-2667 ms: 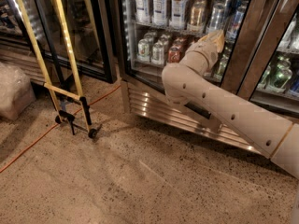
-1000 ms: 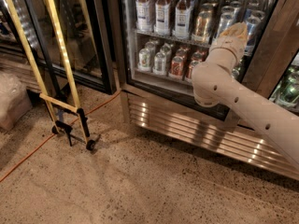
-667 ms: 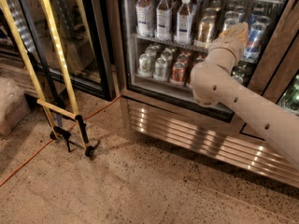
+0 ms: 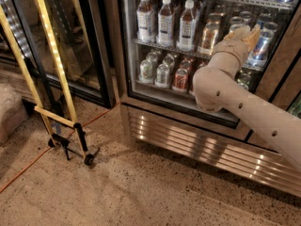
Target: Close left fridge door
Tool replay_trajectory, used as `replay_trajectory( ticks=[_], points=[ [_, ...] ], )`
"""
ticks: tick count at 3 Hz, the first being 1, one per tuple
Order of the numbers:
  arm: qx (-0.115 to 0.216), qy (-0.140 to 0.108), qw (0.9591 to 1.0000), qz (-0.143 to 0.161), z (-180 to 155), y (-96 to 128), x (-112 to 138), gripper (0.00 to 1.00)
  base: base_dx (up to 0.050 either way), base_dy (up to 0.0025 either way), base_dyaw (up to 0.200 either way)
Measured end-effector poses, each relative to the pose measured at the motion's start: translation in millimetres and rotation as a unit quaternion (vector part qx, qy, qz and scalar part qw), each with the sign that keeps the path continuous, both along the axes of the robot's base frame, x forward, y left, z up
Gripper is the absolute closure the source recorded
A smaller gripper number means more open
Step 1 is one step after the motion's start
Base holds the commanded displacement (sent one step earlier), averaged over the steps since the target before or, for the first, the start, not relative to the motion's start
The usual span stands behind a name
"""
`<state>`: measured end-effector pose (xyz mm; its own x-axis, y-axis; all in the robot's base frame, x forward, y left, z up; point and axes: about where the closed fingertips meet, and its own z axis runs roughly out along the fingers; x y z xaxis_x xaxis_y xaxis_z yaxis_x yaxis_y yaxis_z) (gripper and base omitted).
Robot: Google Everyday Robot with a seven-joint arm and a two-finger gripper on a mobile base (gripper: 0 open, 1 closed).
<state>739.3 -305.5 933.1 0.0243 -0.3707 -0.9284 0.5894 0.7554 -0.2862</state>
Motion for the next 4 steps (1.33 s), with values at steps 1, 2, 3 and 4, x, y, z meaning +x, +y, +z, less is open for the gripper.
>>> replay_trajectory(
  ticks=[1,2,3,4],
  points=[
    [0.000,0.000,1.0000,0.000,0.0,0.1,-0.4,1.00,0.000,0.00000,0.000],
    [0.000,0.000,1.0000,0.000,1.0,2.6,-7.3,1.00,0.000,0.00000,0.000],
    [0.000,0.000,1.0000,0.000,1.0,2.6,-7.3,1.00,0.000,0.00000,0.000],
    [0.002,0.002,0.9999,0.010,0.3,7.0,-8.1,1.00,0.000,0.00000,0.000]
  ],
)
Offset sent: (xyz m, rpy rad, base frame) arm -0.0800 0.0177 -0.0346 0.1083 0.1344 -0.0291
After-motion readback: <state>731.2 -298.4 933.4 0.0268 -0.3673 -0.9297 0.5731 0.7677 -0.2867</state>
